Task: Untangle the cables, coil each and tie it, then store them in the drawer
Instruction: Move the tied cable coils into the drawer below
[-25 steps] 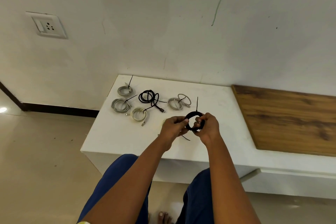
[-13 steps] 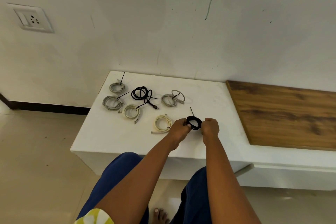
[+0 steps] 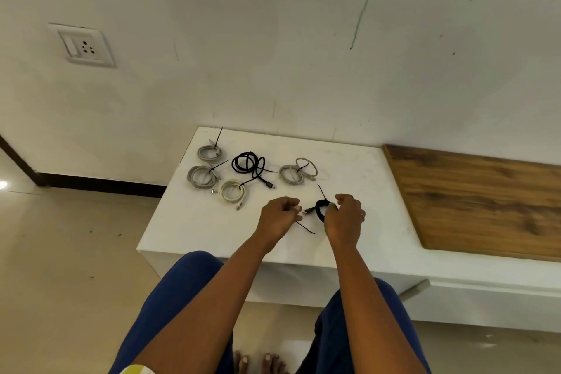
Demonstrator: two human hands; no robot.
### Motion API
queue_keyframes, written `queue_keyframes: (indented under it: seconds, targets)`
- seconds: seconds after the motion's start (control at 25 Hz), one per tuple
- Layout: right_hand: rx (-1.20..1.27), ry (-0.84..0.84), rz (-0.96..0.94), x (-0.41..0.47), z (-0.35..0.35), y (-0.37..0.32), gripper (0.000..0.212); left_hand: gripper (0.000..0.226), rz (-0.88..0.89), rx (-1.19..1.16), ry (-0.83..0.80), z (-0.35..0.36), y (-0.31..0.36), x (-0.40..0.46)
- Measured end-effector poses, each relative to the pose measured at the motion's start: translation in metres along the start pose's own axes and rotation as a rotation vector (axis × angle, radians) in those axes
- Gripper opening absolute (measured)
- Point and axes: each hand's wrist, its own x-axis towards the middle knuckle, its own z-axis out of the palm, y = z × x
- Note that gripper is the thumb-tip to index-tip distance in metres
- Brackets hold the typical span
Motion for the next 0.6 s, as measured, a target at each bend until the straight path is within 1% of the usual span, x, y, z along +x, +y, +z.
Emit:
queue_keyframes:
  seconds: [0.08,0.16,0.24,0.28,0.36,0.44,0.48,0.52,0.6]
  targets:
    - [-0.052,-0.001,-0.233,-0.022,0.012,-0.006,0.024,0.018,0.065,-0.005,0.125,-0.016,-0.002,-0.011]
    - [-0.068,-0.073,-0.441,-0.052,0.027,-0.012,0.021,0.015,0.146,0.102,0.297,-0.034,-0.012,-0.025]
    - [-0.116,-0.151,-0.635,-0.081,0.044,-0.016,0.019,0.018,0.221,0.236,0.488,-0.053,-0.031,-0.039]
    - [-0.142,-0.185,-0.716,-0.093,0.053,-0.017,0.019,0.019,0.241,0.301,0.57,-0.062,-0.042,-0.045]
    - [-0.18,-0.246,-0.801,-0.111,0.067,-0.015,0.02,0.024,0.247,0.403,0.715,-0.074,-0.061,-0.054]
    - [-0.202,-0.281,-0.837,-0.126,0.077,-0.009,0.023,0.036,0.176,0.45,0.87,-0.087,-0.075,-0.06]
    - [-0.209,-0.296,-0.846,-0.132,0.081,-0.004,0.025,0.047,0.093,0.433,0.938,-0.095,-0.079,-0.061]
    - [-0.214,-0.315,-0.85,-0.137,0.084,0.002,0.027,0.058,-0.007,0.383,0.979,-0.104,-0.081,-0.061]
    - [-0.214,-0.359,-0.835,-0.148,0.087,0.011,0.032,0.077,-0.156,0.274,0.981,-0.124,-0.084,-0.061]
